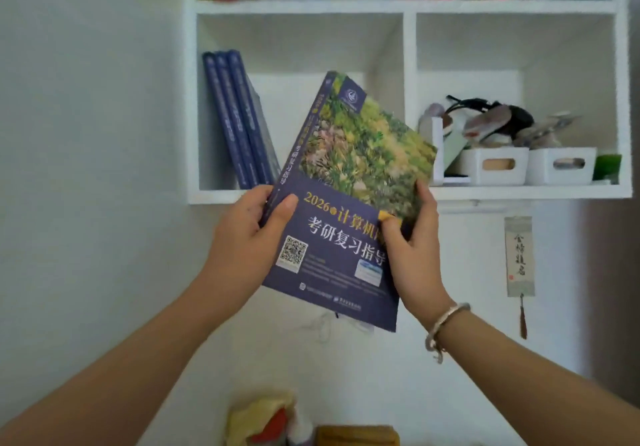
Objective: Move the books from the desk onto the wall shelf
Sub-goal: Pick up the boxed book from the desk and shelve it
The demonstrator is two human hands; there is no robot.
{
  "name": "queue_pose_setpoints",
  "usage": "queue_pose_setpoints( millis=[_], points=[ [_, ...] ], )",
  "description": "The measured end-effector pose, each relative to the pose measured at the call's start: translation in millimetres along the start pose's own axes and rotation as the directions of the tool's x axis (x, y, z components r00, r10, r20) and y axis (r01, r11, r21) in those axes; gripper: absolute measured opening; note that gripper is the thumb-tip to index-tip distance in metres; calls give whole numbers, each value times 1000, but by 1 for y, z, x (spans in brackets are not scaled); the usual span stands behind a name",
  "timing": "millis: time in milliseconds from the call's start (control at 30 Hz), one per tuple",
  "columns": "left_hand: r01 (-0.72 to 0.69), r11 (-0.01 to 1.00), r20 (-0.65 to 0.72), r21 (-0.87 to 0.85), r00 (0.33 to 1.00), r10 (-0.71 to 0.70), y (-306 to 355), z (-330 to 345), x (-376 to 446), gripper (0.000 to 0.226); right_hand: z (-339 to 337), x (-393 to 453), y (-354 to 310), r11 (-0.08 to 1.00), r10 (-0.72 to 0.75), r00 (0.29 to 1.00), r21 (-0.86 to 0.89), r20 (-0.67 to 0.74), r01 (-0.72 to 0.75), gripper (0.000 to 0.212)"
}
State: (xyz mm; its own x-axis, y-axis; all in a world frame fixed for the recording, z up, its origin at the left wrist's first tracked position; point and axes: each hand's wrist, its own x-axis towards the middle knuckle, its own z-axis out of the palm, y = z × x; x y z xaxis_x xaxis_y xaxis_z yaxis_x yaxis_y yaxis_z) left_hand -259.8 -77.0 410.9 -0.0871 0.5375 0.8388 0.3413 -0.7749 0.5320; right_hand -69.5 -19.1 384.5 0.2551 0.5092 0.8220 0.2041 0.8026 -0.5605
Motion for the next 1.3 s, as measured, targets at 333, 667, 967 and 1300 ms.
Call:
queue_pose_setpoints(
  millis=[333,667,967,1300],
  points=[
    [-140,975,-332,171,924,191,1,-19,127,17,86,138,-45,834,14,898,-501,441,233,75],
    [25,942,-517,333,841,161,-83,43,181,23,157,176,12,648,280,572,-592,771,479,41],
    [153,678,-357,719,918,171,-121,46,203,72,217,214,75,711,412,467,-597,782,372,62],
    [106,489,-190,866,974,126,-128,0,201,75,211,192,52,695,387,527,-615,756,372,55]
  ],
)
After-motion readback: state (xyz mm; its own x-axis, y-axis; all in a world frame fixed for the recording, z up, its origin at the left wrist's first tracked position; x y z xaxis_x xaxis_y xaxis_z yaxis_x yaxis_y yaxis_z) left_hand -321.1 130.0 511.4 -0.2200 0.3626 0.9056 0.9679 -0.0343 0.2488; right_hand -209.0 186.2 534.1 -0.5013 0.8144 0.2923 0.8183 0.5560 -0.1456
